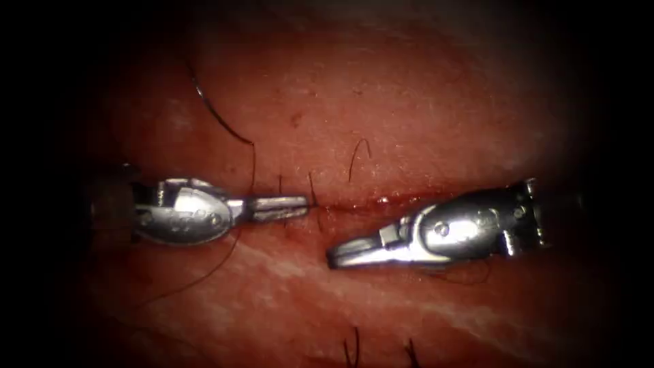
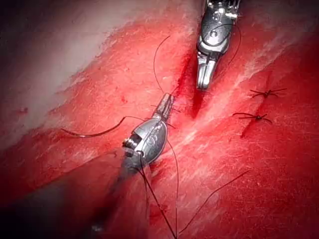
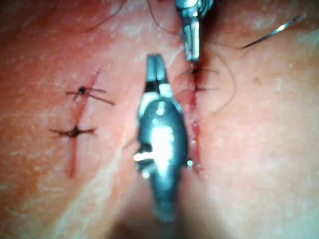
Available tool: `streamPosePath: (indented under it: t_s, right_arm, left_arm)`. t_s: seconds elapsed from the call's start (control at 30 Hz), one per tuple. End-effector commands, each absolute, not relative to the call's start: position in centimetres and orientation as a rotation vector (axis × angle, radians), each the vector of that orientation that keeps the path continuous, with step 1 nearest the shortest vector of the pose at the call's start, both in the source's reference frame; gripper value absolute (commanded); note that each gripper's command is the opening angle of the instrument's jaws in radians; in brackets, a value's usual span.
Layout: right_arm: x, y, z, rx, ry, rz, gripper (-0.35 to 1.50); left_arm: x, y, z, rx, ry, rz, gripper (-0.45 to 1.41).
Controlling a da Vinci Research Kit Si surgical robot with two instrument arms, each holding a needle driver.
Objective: Wound Closure
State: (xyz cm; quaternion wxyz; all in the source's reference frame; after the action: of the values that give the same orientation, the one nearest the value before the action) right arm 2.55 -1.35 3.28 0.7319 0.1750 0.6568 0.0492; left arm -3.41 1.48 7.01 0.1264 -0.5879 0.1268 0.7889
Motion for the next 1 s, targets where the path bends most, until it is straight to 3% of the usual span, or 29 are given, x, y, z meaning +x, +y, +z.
streamPosePath:
  t_s: [0.03,0.07,0.47,1.0]
  right_arm:
    - [2.60,-1.4,3.3,0.371,1.456,0.131,0.17]
    - [2.62,-1.4,3.3,0.349,1.475,0.178,0.37]
    - [2.69,-1.3,3.5,0.281,1.389,0.255,0.76]
    - [2.72,-1.6,3.7,0.347,1.274,0.141,0.74]
  left_arm:
    - [-3.48,1.4,7.1,-1.707,0.365,2.304,-0.45]
    - [-3.50,1.4,7.1,-1.687,0.366,2.322,-0.45]
    - [-3.57,1.0,6.7,-1.670,0.352,2.341,-0.45]
    - [-3.58,1.2,6.0,-1.674,0.330,2.343,-0.45]
